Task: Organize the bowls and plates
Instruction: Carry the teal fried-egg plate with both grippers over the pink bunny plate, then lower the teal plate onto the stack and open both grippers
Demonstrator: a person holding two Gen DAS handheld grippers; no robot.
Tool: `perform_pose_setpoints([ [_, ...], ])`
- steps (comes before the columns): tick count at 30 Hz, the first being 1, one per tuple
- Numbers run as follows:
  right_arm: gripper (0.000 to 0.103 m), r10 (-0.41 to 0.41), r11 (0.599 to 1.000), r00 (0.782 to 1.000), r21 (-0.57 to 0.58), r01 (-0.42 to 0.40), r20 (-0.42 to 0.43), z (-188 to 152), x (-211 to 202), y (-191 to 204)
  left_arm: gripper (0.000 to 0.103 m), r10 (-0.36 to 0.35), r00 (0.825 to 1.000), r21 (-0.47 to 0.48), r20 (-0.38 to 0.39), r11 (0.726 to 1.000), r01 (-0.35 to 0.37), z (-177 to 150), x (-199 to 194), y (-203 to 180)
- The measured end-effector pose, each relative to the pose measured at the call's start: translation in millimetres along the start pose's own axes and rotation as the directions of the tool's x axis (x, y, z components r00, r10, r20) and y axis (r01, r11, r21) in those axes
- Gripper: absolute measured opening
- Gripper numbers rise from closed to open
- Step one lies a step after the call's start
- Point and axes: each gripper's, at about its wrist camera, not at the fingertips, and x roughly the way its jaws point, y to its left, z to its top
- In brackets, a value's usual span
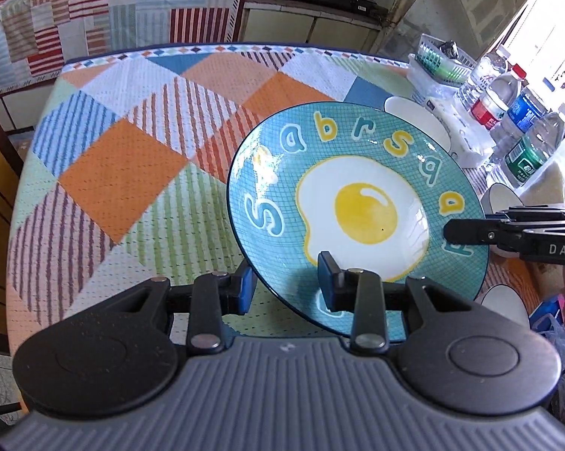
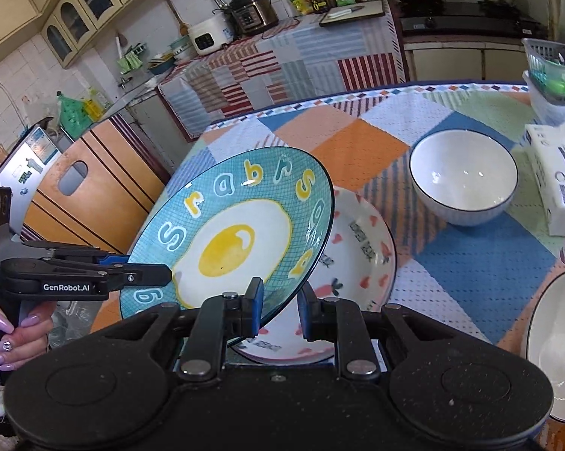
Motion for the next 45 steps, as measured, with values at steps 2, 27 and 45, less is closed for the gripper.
perform_pose_setpoints([
  [2, 0.024, -0.005, 1.0, 1.0, 0.006, 0.005, -0.012, -2, 3, -5, 0.033, -0.008, 1.0, -0.004, -0.015, 1.0, 0.008, -2, 7, 0],
  [27, 0.025, -0.124, 0.992, 0.981, 0.0, 0.125, -0.148, -2, 36, -14, 0.033, -0.02, 0.995, -0.081, -0.101, 0.997, 0.011, -7, 54, 7],
  [45, 0.034, -0.422, 0.888, 0.897, -0.261, 0.379, -0.129, -7, 56, 28, 0.032, 0.006, 0.993, -0.072, -0.116, 0.997, -0.015, -8, 58, 2],
])
